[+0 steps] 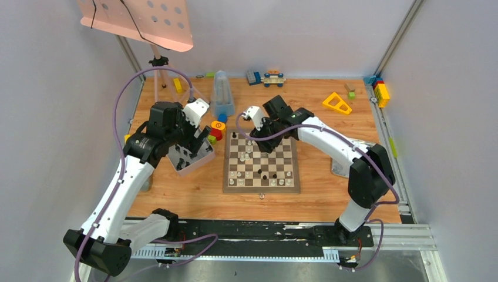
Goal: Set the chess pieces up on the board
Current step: Pick up the chess piece from the chessboard.
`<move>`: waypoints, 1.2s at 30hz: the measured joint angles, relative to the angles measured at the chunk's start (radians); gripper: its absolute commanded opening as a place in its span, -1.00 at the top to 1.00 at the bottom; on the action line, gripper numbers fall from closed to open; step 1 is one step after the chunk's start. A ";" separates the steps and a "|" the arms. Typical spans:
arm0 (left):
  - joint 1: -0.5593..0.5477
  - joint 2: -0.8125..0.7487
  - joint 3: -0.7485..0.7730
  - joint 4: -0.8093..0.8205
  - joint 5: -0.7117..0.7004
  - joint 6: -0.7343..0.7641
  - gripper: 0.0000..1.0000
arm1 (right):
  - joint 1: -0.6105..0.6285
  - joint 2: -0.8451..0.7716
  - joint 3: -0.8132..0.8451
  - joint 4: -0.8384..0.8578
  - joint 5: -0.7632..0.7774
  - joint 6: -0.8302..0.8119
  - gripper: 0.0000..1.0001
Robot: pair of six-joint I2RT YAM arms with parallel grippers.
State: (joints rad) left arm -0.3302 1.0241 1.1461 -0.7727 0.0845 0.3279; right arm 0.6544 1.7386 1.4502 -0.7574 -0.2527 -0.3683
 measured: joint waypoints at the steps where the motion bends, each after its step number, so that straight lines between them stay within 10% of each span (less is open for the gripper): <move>1: 0.000 0.000 0.000 0.000 -0.001 0.000 -1.00 | 0.015 -0.019 -0.021 0.002 -0.005 0.000 0.09; 26: 0.000 0.000 0.000 -0.001 -0.017 0.003 -1.00 | 0.129 0.077 -0.176 0.041 -0.069 0.008 0.21; 36: 0.000 0.000 0.000 -0.001 -0.019 0.004 -1.00 | 0.129 0.097 -0.162 0.052 -0.069 0.008 0.53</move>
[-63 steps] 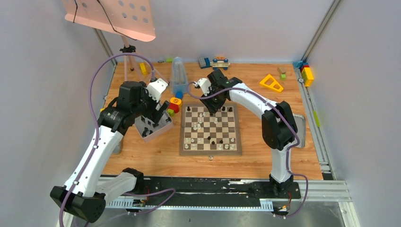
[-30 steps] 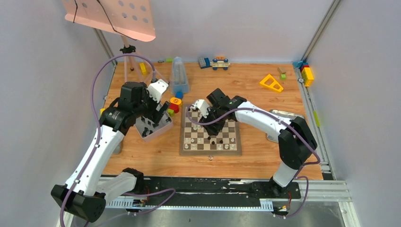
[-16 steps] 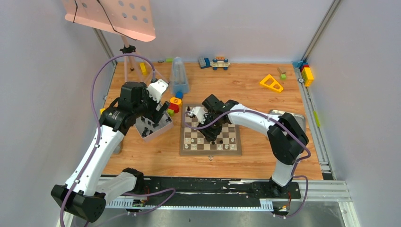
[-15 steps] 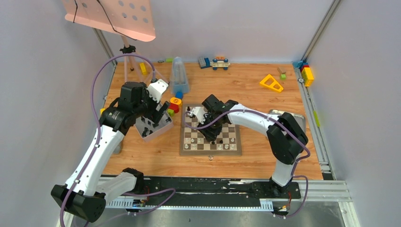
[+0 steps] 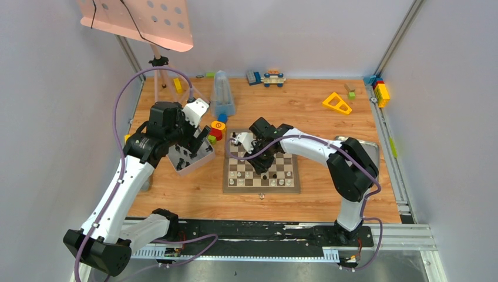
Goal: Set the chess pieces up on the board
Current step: Pick up the chess piece from the chessboard.
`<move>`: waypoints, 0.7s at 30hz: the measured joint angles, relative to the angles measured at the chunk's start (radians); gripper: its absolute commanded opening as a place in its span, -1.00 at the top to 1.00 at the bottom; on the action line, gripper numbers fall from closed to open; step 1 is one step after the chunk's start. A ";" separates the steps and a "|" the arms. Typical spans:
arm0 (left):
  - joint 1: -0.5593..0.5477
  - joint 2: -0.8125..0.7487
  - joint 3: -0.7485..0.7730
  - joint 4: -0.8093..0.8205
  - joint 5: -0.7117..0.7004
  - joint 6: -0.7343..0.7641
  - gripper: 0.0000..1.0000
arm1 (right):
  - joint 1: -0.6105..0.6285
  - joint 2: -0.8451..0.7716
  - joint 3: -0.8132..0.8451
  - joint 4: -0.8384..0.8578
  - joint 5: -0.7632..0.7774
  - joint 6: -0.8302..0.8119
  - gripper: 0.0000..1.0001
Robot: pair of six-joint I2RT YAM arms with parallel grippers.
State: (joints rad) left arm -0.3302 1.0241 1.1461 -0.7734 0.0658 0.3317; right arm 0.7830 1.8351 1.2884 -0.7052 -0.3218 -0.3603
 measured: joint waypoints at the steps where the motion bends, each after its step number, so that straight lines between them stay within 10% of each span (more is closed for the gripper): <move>1: 0.000 0.000 0.000 0.000 0.000 0.000 -1.00 | 0.000 0.002 0.003 0.001 0.000 0.000 0.60; 8: 0.000 0.000 0.000 0.000 -0.002 0.008 -1.00 | 0.000 0.006 0.019 0.010 0.005 0.000 0.97; 21: 0.000 0.000 0.000 0.000 -0.003 0.010 -1.00 | -0.155 -0.113 0.024 -0.018 0.064 -0.011 1.00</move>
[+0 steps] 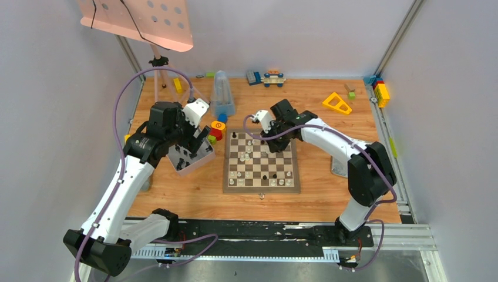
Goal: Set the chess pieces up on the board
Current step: Pick up the chess piece from the chessboard, then place the chess piece on the chessboard.
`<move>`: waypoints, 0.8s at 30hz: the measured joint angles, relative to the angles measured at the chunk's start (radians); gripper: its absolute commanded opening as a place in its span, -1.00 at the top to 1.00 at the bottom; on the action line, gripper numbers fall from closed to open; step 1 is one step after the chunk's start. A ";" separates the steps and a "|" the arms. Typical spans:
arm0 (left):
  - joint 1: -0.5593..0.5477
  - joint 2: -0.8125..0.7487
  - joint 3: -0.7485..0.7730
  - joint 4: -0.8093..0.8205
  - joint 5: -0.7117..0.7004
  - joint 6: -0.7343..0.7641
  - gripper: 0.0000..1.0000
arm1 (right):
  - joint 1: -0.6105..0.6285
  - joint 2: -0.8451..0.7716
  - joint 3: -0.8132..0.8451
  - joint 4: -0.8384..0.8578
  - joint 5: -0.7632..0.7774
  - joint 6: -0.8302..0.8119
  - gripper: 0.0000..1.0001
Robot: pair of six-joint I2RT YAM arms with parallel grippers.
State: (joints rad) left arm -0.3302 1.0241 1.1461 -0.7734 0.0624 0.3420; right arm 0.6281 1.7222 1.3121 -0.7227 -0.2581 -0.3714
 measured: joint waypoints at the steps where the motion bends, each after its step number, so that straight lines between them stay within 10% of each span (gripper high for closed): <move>1: 0.000 0.000 0.000 0.000 0.000 0.000 -1.00 | -0.023 -0.006 0.003 -0.002 0.004 -0.002 1.00; 24: 0.000 0.002 0.000 0.000 0.007 0.000 -1.00 | -0.226 0.179 0.096 0.004 0.022 -0.046 0.96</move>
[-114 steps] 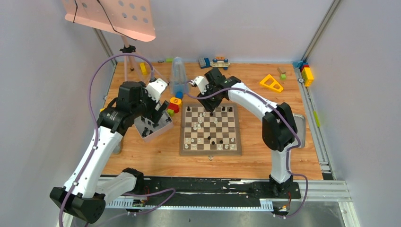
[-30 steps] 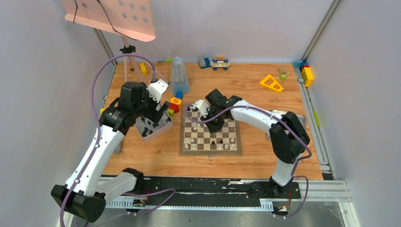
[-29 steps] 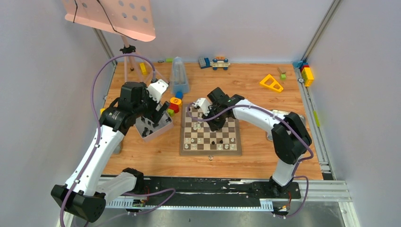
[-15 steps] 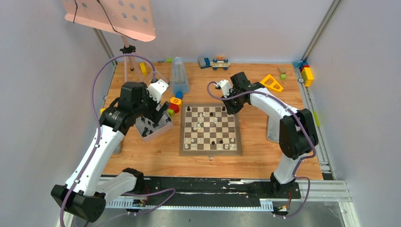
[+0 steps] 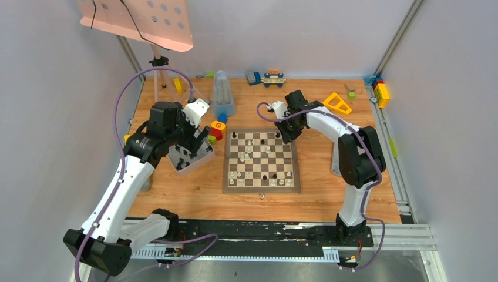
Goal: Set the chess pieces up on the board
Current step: Place the chess piece on the chessboard.
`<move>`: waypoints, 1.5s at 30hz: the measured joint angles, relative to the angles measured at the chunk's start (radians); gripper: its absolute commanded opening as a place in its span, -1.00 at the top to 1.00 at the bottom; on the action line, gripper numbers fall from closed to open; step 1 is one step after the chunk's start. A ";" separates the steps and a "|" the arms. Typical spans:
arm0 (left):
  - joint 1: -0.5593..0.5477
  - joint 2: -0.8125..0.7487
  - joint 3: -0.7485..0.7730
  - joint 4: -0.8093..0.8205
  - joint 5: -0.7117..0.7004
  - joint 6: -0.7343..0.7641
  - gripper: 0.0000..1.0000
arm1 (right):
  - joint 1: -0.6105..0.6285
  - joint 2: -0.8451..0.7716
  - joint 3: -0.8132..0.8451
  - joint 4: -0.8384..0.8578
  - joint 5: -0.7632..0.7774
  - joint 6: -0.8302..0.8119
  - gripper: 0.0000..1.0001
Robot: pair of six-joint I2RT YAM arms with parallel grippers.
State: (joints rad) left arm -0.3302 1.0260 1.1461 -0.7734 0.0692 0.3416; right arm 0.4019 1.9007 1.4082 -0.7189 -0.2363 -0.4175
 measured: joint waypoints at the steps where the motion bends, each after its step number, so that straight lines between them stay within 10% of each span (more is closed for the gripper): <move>1: 0.000 0.000 0.000 0.000 0.000 0.000 -1.00 | 0.000 0.002 0.003 0.000 0.000 0.000 0.96; 19: 0.000 0.000 0.000 0.000 -0.002 0.000 -1.00 | -0.005 0.016 0.016 0.011 0.011 -0.008 0.85; 30: 0.000 0.000 0.000 0.000 -0.004 0.000 -1.00 | -0.005 0.030 0.018 0.012 0.011 -0.010 0.09; 45: 0.000 0.000 0.000 0.000 -0.004 0.001 -1.00 | 0.024 -0.205 -0.042 -0.016 -0.010 0.022 -0.03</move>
State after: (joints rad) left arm -0.3302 1.0260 1.1461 -0.7734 0.0654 0.3424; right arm 0.4255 1.6955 1.3663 -0.7349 -0.2462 -0.3958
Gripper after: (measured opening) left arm 0.998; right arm 0.518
